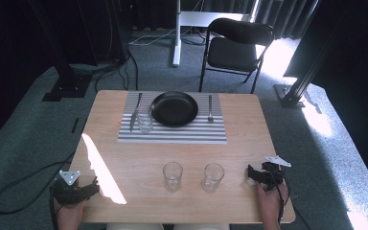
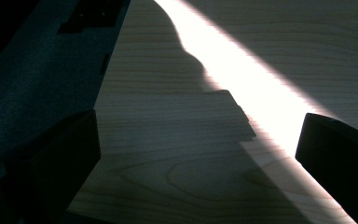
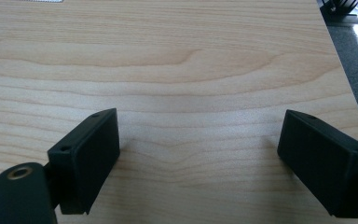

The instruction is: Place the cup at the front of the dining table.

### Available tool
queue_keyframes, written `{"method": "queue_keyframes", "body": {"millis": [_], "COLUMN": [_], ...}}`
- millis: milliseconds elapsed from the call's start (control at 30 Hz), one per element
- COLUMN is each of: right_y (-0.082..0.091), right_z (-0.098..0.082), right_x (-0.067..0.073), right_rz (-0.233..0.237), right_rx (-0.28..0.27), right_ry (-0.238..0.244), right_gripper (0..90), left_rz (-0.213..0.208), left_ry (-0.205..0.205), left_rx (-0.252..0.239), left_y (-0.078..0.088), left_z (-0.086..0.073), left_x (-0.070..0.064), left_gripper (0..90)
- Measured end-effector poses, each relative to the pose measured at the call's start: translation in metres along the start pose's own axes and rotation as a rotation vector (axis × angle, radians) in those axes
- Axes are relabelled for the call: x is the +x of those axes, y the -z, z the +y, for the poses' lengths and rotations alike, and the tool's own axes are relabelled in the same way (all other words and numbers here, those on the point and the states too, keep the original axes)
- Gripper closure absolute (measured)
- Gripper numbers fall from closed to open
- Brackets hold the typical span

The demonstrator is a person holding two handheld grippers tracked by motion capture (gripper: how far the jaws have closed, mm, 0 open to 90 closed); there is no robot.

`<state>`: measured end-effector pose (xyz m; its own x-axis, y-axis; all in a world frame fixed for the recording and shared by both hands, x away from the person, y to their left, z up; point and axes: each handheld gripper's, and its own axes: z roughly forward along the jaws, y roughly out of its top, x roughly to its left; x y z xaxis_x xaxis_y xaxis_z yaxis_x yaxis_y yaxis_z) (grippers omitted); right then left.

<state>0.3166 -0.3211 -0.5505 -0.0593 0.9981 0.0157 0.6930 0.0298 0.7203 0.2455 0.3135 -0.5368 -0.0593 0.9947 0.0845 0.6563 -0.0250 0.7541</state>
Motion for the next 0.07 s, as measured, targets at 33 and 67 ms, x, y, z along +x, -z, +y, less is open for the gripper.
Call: {"method": "queue_keyframes", "body": {"millis": [33, 67], "right_y": [0.0, 0.0], "right_z": [0.0, 0.0], "right_x": [0.0, 0.0], "right_rz": [0.0, 0.0], "right_rx": [0.0, 0.0], "right_ry": [0.0, 0.0], "right_gripper": [12.2, 12.2], "left_rz": [-0.007, -0.015], "left_ry": [0.004, 0.008], "left_rx": [0.012, 0.015], "left_y": [-0.001, -0.0017], "left_z": [-0.0001, -0.0002], "left_x": [0.0001, 0.0003], "left_gripper": [0.3, 0.3]}}
